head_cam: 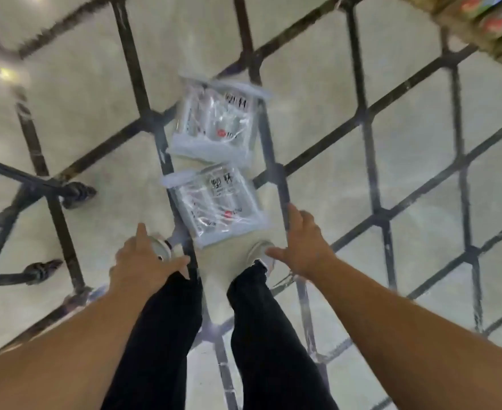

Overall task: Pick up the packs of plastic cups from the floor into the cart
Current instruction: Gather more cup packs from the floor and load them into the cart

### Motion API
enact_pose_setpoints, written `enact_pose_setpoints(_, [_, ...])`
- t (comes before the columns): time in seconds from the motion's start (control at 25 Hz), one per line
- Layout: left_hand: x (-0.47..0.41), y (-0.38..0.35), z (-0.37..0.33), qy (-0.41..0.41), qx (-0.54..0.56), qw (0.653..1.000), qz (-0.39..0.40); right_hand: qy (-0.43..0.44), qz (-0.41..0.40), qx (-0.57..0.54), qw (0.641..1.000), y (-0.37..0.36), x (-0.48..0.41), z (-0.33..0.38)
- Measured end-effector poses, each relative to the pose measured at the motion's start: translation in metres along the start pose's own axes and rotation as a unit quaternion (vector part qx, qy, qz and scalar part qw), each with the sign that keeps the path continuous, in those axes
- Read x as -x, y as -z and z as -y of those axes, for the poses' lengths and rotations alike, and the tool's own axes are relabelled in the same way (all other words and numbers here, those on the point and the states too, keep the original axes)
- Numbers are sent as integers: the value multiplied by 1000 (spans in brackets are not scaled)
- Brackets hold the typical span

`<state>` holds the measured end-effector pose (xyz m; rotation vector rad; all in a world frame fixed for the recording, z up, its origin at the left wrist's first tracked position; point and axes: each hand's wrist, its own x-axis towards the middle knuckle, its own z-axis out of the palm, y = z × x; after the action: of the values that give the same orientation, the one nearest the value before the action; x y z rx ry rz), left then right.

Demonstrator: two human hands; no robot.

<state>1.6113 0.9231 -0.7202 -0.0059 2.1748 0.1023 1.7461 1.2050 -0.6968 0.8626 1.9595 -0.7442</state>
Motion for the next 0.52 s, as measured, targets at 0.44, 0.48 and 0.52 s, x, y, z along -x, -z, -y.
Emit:
enact_pose_setpoints(0.44, [-276, -195, 10, -85, 325, 942, -17, 53, -44, -84, 994, -142, -307, -20])
enact_pose_setpoints(0.48, [-277, -199, 9, -80, 345, 935, -37, 60, -63, -100, 991, -147, -310, -22])
enact_pose_setpoints(0.52, [-275, -201, 8, -64, 356, 931, -47, 66, -82, -109, 988, -151, -308, -23])
